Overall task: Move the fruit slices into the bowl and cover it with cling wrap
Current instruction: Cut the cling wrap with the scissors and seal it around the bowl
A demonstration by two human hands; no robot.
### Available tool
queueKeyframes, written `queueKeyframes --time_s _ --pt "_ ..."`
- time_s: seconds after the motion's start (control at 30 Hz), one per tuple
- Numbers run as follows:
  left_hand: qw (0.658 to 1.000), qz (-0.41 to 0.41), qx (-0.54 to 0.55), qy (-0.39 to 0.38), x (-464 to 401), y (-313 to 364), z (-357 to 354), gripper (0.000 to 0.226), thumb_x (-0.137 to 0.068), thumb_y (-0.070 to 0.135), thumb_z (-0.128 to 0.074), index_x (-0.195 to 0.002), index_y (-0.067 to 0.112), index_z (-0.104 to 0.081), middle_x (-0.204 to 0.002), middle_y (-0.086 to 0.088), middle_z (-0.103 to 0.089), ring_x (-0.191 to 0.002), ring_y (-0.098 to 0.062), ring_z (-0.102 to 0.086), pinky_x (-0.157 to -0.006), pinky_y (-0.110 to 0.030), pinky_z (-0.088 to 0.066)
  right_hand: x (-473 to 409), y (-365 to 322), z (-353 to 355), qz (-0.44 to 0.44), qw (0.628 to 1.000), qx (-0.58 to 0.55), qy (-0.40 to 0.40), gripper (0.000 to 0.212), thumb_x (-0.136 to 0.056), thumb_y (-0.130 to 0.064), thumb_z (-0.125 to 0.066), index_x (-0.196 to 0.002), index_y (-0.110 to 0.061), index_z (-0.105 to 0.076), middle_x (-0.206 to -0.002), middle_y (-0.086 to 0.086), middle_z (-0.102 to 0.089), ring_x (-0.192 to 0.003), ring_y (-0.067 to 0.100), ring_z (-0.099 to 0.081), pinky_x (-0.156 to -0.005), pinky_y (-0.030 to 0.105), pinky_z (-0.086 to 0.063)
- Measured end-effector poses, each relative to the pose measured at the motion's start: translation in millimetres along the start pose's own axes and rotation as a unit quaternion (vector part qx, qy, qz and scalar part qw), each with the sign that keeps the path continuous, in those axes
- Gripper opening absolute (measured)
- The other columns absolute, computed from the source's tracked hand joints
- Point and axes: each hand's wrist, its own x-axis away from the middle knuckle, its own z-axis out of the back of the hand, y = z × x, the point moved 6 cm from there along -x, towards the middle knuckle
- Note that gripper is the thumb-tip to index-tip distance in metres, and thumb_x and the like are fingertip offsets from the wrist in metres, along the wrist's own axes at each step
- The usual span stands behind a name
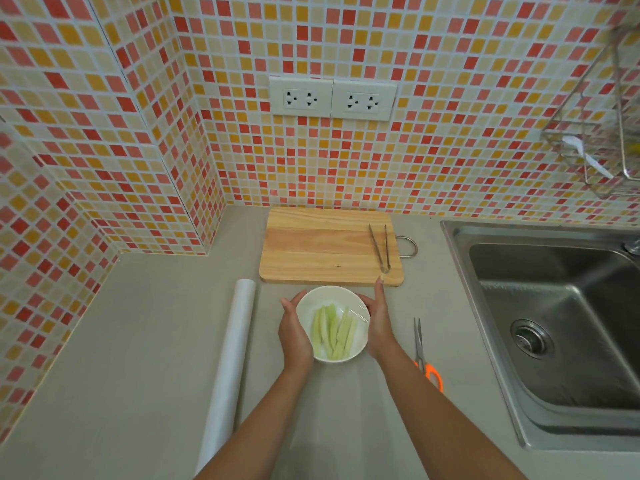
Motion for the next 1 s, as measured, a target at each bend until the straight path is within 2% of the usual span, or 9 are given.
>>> queueKeyframes --time_s 0.1,0.27,0.4,0.63,0.7,0.8,0.9,0.93,1.0 --pt "1.000 -0.005 -0.005 0.019 2 -1 4 0.062 -0.102 0.052 -0.020 -0.119 0.016 -0.067 -0.118 -0.006 -0.069 -0.110 -0.023 -0.063 -0.098 -0.037 -0.049 10 -3 15 0.062 0.991 -0.083 0.084 0.064 -0.094 -0.058 -0.036 -0.111 -0.003 -0.065 -0.113 0.018 -0.064 -0.096 0.023 -0.064 -0.089 0.035 -0.049" --pt "0.999 -0.001 0.025 0.045 6 -10 8 0.061 -0.101 0.054 -0.020 -0.114 0.019 -0.069 -0.119 -0.003 -0.069 -0.112 -0.021 -0.063 -0.101 -0.038 -0.048 26 30 26 0.089 0.981 -0.129 0.112 0.063 -0.098 -0.053 -0.028 -0.122 -0.005 -0.061 -0.125 0.015 -0.064 -0.116 0.024 -0.060 -0.107 0.040 -0.041" --pt "0.998 -0.007 0.043 0.047 11 -15 5 0.063 -0.103 0.049 -0.017 -0.124 0.013 -0.064 -0.123 -0.005 -0.067 -0.114 -0.020 -0.061 -0.089 -0.027 -0.047 29 42 8 0.074 0.979 -0.164 0.096 0.062 -0.099 -0.053 -0.027 -0.113 -0.008 -0.067 -0.109 0.014 -0.069 -0.104 0.027 -0.064 -0.092 0.039 -0.048" --pt "1.000 -0.012 0.029 0.003 8 -10 4 0.062 -0.104 0.044 -0.013 -0.127 0.013 -0.061 -0.120 -0.001 -0.066 -0.110 -0.014 -0.060 -0.082 -0.017 -0.045 14 20 12 0.076 0.989 -0.099 0.082 0.051 -0.099 -0.046 -0.035 -0.088 -0.012 -0.072 -0.088 0.009 -0.069 -0.098 0.030 -0.062 -0.087 0.039 -0.047" --pt "1.000 -0.008 0.022 -0.003 -1 -8 8 0.065 -0.103 0.047 -0.014 -0.126 0.010 -0.062 -0.126 -0.005 -0.065 -0.116 -0.017 -0.058 -0.091 -0.023 -0.044 9 7 14 0.077 0.992 -0.073 0.070 0.054 -0.100 -0.046 -0.031 -0.095 -0.010 -0.071 -0.098 0.015 -0.070 -0.100 0.029 -0.062 -0.089 0.038 -0.047" --pt "0.999 -0.031 -0.023 -0.009 -14 1 11 0.066 -0.101 0.052 -0.016 -0.131 0.012 -0.059 -0.139 -0.004 -0.057 -0.132 -0.015 -0.049 -0.112 -0.032 -0.034 15 -7 18 0.097 0.990 -0.065 0.082 0.061 -0.101 -0.044 -0.030 -0.106 0.005 -0.065 -0.114 0.029 -0.064 -0.105 0.027 -0.062 -0.087 0.034 -0.046" --pt "0.998 -0.018 -0.026 -0.053 -21 5 1 0.081 -0.093 0.068 -0.020 -0.134 0.008 -0.056 -0.142 -0.009 -0.055 -0.134 -0.022 -0.049 -0.116 -0.039 -0.033 32 -2 21 0.122 0.977 -0.110 0.136 0.057 -0.101 -0.034 -0.035 -0.118 0.018 -0.051 -0.125 0.033 -0.054 -0.117 0.045 -0.053 -0.087 0.036 -0.048" --pt "0.997 -0.014 -0.032 -0.071 -22 4 -3 0.090 -0.087 0.077 -0.022 -0.132 0.008 -0.057 -0.138 -0.011 -0.057 -0.131 -0.026 -0.051 -0.114 -0.042 -0.035 35 3 20 0.127 0.974 -0.117 0.145 0.053 -0.101 -0.032 -0.037 -0.113 0.017 -0.055 -0.121 0.032 -0.056 -0.109 0.044 -0.058 -0.082 0.033 -0.049" --pt "0.996 -0.005 -0.044 -0.078 -22 -1 -7 0.084 -0.086 0.077 -0.020 -0.126 0.017 -0.064 -0.125 -0.007 -0.067 -0.121 -0.024 -0.060 -0.108 -0.042 -0.043 39 9 15 0.133 0.973 -0.121 0.147 0.042 -0.100 -0.030 -0.040 -0.090 -0.005 -0.073 -0.098 0.013 -0.073 -0.089 0.025 -0.064 -0.075 0.027 -0.047"
